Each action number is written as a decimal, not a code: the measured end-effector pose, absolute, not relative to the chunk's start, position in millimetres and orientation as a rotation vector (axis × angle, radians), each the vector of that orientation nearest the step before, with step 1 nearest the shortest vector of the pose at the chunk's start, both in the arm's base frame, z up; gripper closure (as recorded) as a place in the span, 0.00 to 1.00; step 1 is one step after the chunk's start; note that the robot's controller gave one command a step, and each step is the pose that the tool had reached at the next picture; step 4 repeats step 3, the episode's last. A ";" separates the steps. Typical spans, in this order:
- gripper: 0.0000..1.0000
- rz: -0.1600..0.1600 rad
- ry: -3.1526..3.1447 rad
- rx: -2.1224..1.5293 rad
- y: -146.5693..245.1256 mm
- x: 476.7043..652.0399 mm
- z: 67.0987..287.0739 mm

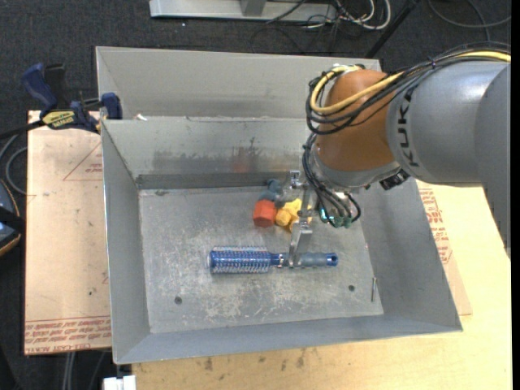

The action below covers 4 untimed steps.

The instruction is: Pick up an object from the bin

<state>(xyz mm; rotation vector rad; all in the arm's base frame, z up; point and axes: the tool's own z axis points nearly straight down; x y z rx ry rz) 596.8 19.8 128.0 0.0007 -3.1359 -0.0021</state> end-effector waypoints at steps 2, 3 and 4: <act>1.00 -0.003 -3.159 0.080 17.0 521.0 74.5; 1.00 -0.002 -3.148 0.105 37.4 506.3 224.3; 1.00 -0.002 -3.148 0.105 37.4 506.3 224.3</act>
Offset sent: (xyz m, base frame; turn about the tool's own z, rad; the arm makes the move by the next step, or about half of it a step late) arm -0.0813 -0.0035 -0.0580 -0.0528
